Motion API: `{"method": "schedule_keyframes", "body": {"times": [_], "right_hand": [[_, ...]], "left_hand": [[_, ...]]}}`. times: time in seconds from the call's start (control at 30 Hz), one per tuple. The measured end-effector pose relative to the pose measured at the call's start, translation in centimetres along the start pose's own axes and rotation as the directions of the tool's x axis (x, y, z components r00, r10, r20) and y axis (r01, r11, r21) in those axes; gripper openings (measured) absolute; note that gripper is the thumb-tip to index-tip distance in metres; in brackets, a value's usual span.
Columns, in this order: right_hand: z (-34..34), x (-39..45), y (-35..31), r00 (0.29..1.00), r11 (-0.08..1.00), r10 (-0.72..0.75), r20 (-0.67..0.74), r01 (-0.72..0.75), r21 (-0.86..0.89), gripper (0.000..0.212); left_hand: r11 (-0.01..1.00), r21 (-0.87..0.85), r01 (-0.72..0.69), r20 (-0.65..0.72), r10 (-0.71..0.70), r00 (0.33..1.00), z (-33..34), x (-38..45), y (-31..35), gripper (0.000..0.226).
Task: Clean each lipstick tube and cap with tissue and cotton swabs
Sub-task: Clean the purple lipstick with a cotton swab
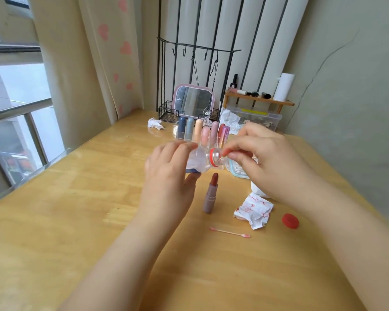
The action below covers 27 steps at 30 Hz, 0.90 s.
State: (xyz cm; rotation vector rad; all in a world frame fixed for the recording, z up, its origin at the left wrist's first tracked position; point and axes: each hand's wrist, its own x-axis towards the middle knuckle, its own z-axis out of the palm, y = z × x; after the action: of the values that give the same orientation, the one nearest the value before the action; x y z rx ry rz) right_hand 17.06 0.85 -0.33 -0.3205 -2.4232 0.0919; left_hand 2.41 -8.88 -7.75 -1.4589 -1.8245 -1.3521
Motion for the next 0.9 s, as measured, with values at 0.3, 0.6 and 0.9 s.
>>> {"method": "schedule_keyframes", "body": {"times": [0.3,0.6,0.9], "right_hand": [[0.6,-0.3,-0.3,0.990,0.995,0.097,-0.099,-0.093,0.045,0.017],[1.5,-0.2,-0.5,0.995,0.995,0.080,-0.056,-0.076,0.065,0.018],[-0.1,-2.0,-0.6,0.726,0.559,0.686,-0.052,-0.480,0.676,0.014]], "left_hand": [[0.999,0.026,0.048,0.004,-0.048,0.999,-0.1,0.0,-0.3,0.046],[0.999,0.018,0.043,0.007,-0.043,0.999,0.0,-0.1,-0.3,0.046],[0.728,-0.333,0.599,0.103,-0.603,0.791,0.1,-0.1,-1.9,0.033]]}}
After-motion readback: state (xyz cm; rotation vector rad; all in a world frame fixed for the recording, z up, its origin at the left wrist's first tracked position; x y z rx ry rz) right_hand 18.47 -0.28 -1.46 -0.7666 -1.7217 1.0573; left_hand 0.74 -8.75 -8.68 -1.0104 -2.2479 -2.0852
